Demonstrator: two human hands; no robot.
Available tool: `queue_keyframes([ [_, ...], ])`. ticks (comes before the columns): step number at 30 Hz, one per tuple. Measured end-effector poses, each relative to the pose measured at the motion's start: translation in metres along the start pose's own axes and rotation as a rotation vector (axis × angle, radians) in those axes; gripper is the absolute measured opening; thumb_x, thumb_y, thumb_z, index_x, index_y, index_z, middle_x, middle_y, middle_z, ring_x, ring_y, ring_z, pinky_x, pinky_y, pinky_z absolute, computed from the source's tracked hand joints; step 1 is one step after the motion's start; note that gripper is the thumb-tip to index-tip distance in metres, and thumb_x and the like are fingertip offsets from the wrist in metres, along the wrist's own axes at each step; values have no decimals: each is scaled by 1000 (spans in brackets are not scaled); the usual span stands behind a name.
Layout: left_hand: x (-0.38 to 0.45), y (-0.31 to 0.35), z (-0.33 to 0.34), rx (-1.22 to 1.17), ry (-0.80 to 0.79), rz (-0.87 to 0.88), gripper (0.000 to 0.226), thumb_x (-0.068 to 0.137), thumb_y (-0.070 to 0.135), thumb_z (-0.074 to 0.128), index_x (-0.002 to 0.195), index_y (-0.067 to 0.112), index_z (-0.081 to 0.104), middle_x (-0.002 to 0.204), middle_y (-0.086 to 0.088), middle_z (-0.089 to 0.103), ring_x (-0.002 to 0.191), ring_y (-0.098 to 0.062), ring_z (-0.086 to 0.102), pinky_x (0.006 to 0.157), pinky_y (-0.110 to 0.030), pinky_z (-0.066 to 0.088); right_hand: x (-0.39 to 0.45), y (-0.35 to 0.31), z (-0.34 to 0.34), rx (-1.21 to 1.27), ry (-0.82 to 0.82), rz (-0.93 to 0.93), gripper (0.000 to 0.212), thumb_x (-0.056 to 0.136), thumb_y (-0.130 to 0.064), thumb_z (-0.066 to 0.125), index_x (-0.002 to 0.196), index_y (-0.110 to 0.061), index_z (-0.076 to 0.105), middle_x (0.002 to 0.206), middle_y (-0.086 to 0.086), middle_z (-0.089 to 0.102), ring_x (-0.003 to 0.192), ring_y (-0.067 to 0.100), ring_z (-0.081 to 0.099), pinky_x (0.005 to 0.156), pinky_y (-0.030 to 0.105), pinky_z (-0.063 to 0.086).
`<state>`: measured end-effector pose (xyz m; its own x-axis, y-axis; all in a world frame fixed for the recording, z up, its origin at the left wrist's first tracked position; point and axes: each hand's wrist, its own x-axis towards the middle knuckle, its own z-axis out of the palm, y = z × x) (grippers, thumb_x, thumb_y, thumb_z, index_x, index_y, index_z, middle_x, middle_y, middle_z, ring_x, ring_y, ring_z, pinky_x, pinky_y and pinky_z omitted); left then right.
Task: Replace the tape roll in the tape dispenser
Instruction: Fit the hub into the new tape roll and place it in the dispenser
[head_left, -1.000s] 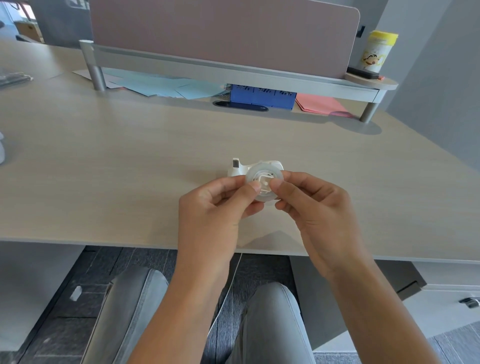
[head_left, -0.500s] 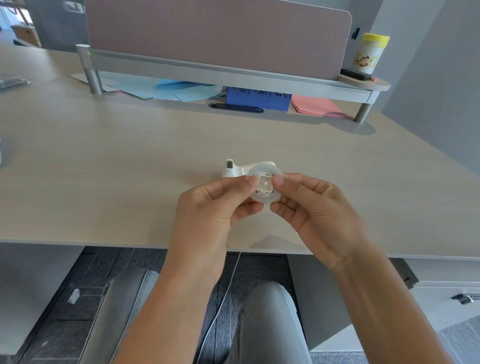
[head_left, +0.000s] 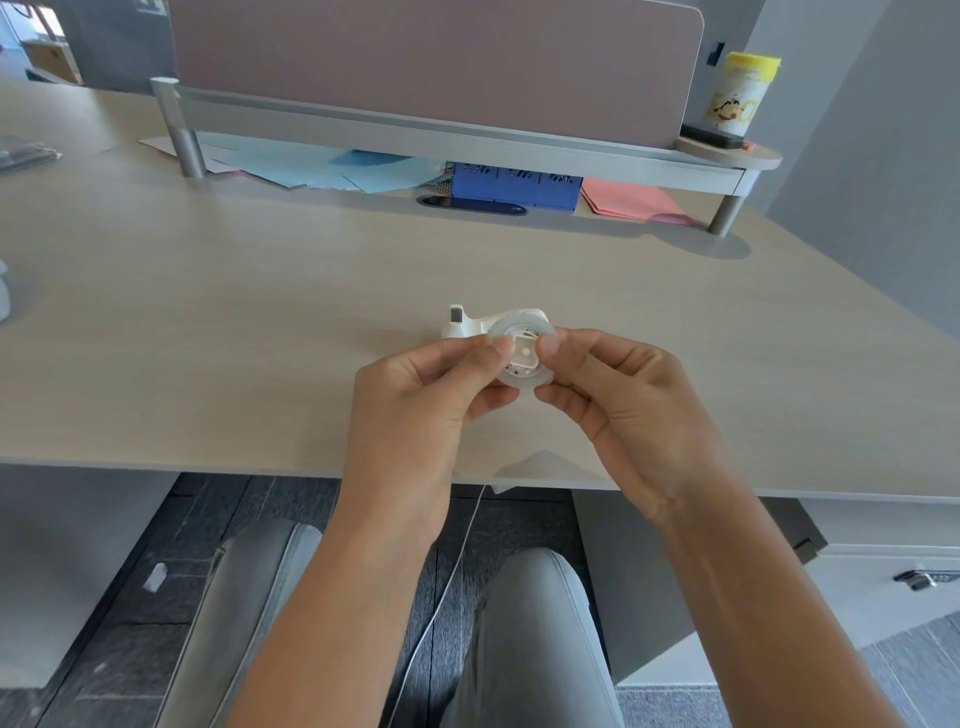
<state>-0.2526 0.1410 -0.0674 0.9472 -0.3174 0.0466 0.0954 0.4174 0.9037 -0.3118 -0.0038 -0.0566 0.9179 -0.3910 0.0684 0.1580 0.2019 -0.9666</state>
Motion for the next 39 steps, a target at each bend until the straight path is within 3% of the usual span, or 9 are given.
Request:
queue_keyframes([
  [5,-4,1,6,4,39,29,6,81,8,81,87,6,82,89,-17,81,79,-20,75,81,-35,63,-7,5,4,-217,197,-200,22,86,-19,83,108,-14,80,98,6,82,90,14,74,81,28,60],
  [9,-13,-2,14,52,52,84,14,79,10,84,92,6,80,88,-13,81,79,-18,77,96,-47,61,-17,10,5,-369,303,-398,9,90,-14,80,98,-18,79,93,-5,81,82,11,75,76,27,59],
  [12,-20,0,21,10,36,80,8,90,11,74,89,6,81,91,-14,82,83,-19,79,99,-48,60,-20,9,0,-401,269,-392,15,97,-8,70,104,-15,81,102,-3,82,91,15,77,84,38,63],
  [14,-22,0,24,3,45,83,25,97,5,61,84,8,82,90,-14,82,85,-23,79,98,-47,60,-23,7,-4,-400,244,-376,22,100,-7,63,110,-15,81,107,-2,82,99,14,77,91,40,62],
  [19,-28,-1,32,77,57,136,25,97,-2,55,93,2,79,93,-18,81,89,-25,79,95,-45,62,-29,-3,-9,-383,152,-329,18,95,-17,75,112,-17,80,102,-5,83,97,8,77,87,24,60],
  [25,-16,-3,35,250,76,169,17,93,12,72,108,16,79,95,-3,80,90,-15,76,85,-40,65,-23,-11,-17,-280,101,-230,15,97,-20,72,108,-17,82,105,3,82,92,17,74,88,29,61],
  [29,-7,-2,34,186,-23,102,17,93,9,72,108,8,80,97,-12,82,92,-22,79,86,-40,65,-15,-13,-18,-280,86,-218,15,94,-15,74,107,-13,82,98,6,84,85,19,72,84,33,60],
  [33,6,-5,27,189,-32,96,15,90,8,75,104,9,80,93,-11,83,83,-19,79,93,-46,62,-4,-13,-18,-290,104,-209,14,89,-13,80,102,-10,83,94,5,84,82,9,74,77,24,60],
  [39,22,-6,18,359,1,161,19,86,13,80,103,19,82,92,2,84,87,-16,80,89,-36,63,18,-16,-17,-437,19,-178,13,91,-14,79,104,-12,82,96,2,83,79,6,72,76,18,55],
])
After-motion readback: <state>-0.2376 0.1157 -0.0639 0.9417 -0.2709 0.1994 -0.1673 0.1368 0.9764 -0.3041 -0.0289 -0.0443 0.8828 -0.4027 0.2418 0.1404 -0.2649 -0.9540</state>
